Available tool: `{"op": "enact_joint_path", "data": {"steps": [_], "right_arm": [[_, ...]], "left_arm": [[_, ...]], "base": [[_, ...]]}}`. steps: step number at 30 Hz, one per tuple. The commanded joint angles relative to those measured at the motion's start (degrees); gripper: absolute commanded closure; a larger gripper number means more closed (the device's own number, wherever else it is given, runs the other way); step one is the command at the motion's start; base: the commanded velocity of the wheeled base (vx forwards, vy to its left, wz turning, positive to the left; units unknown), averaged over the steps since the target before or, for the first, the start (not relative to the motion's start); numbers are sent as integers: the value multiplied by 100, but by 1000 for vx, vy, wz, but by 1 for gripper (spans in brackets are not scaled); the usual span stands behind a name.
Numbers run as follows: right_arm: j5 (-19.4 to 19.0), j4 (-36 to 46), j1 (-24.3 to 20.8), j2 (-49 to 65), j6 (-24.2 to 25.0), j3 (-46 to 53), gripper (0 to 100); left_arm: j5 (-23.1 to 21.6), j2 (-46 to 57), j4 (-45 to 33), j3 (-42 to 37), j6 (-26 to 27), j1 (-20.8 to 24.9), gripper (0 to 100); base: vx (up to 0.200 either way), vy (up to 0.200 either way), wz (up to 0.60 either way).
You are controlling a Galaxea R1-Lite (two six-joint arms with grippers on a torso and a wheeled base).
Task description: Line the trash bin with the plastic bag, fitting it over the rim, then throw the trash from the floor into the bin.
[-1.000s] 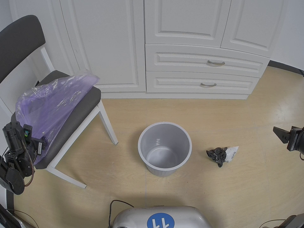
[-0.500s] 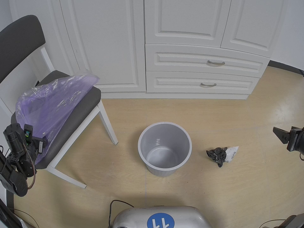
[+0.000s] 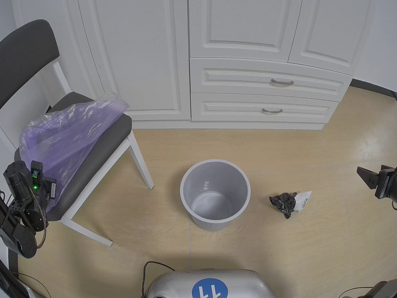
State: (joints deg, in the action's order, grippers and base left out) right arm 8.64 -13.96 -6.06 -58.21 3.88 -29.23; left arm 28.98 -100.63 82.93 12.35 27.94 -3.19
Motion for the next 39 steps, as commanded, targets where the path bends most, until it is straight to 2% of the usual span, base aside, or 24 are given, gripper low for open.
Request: {"op": "enact_joint_path", "data": {"steps": [1,6,10,17,20,23,26,29,31,33,36,39], "right_arm": [[-3,-2,-9,3,-36,32,0],[-3,-10,-18,3,-98,49,0],[-3,-160,-168,99,-177,181,0],[-12,-986,-141,108,-493,779,0],[-47,-995,-141,91,-458,875,0],[-108,-951,-212,29,-449,1069,0],[-108,-1030,-247,-138,-511,1139,0],[-29,-1039,-422,91,-669,1095,0],[15,-1012,-466,477,-994,761,0],[23,-968,-554,917,-1267,682,0],[32,-714,-677,1611,-1636,761,0],[15,-257,-642,1989,-1662,462,0]], "left_arm": [[-15,307,197,-101,10,302,100],[-24,800,276,-321,265,741,100],[29,1002,267,-338,273,1093,100],[11,659,285,-470,98,1163,100],[3,545,276,-549,-149,1146,100],[-41,316,276,-699,-773,1181,100],[29,246,294,-716,-1036,1102,100],[20,545,408,-743,-887,1119,100],[11,1318,487,-567,-78,1146,100],[3,1986,452,-470,440,1277,100],[20,2628,215,-479,308,1436,100],[-6,2944,-295,-435,212,1436,100]], "base": [[0,0,0],[0,0,0],[0,0,0],[0,0,0],[0,0,0],[0,0,0],[0,0,0],[0,0,0],[0,0,0],[0,0,0],[0,0,0],[0,0,0]]}}
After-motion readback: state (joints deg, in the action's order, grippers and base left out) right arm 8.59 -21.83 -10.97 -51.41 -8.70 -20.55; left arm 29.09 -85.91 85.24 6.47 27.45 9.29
